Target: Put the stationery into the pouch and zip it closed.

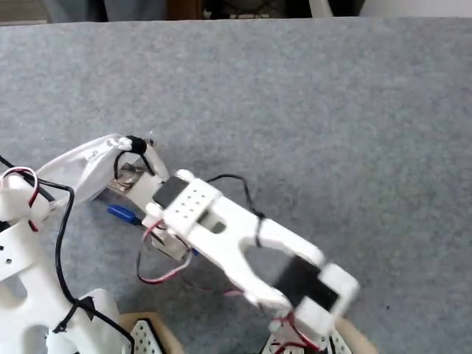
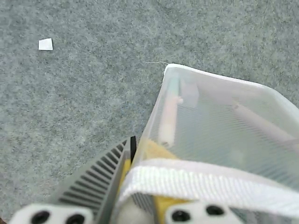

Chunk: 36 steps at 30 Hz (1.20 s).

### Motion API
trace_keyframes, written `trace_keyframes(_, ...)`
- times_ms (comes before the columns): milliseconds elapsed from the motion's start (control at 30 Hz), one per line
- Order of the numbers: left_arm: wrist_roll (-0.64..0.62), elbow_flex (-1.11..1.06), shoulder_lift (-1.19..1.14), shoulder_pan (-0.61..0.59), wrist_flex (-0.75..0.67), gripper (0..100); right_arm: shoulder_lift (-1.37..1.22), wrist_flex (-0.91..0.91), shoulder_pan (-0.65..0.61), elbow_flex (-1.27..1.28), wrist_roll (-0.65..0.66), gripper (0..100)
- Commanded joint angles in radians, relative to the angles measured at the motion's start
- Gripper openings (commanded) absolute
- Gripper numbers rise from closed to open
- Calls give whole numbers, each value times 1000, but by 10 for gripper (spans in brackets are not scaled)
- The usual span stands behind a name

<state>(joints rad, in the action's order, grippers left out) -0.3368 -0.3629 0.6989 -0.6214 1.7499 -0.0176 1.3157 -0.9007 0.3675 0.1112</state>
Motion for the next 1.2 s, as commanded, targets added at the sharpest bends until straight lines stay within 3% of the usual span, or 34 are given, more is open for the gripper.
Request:
trace_keyframes(0,-3,-8,-6,-19,11,28,272,14,15,56,40,12)
trace_keyframes(300,-3,-10,-11,-19,11,28,845,181,29,257,112,12)
trace_keyframes(567,-3,-8,-12,-19,11,28,1280,336,143,272,149,12)
trace_keyframes(700,-3,-8,-14,-19,11,28,1431,330,172,268,163,12)
trace_keyframes(833,-3,-8,-6,-12,11,28,1518,206,224,274,163,12)
trace_keyframes(900,3,-12,-5,54,11,28,1537,146,293,272,163,12)
trace_keyframes(1000,54,-12,-5,252,11,28,1538,118,388,278,163,12)
trace_keyframes(1167,60,-4,-5,518,11,28,1547,126,396,346,161,12)
